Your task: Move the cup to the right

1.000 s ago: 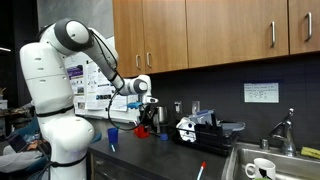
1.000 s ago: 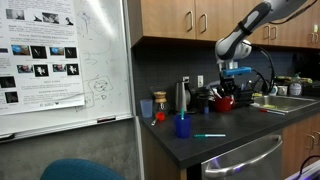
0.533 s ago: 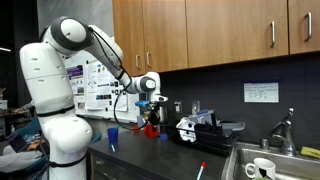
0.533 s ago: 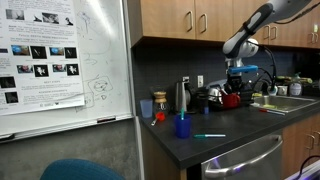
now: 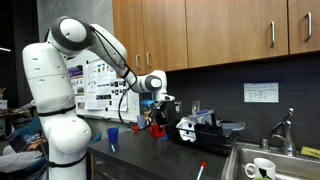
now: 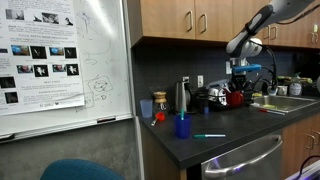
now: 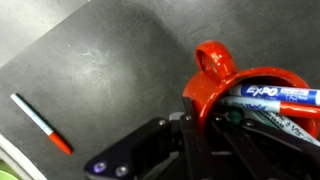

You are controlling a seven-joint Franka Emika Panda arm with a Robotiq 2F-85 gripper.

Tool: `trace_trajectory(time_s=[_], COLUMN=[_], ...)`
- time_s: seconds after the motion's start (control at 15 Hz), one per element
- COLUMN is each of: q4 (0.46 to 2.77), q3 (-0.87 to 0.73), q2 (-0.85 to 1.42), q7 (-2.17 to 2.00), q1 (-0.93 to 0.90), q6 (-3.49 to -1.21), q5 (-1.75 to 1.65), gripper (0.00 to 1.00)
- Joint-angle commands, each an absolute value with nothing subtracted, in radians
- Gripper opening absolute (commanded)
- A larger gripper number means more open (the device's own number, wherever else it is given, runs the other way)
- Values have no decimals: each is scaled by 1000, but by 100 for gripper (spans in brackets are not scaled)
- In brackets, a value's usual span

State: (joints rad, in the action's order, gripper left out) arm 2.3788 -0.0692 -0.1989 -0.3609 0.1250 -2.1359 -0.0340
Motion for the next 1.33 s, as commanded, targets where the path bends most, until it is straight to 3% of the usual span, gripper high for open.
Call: trace_trajectory(time_s=[0.0, 0.13, 1.27], q4=[2377, 2377, 2218], q3=[-67, -67, -212], q2=[-198, -198, 72], q7=[-360, -360, -383], q1=[127, 127, 217], q6=[-2134, -2134, -2144], q5=[-33, -33, 12], gripper=[7, 2, 2])
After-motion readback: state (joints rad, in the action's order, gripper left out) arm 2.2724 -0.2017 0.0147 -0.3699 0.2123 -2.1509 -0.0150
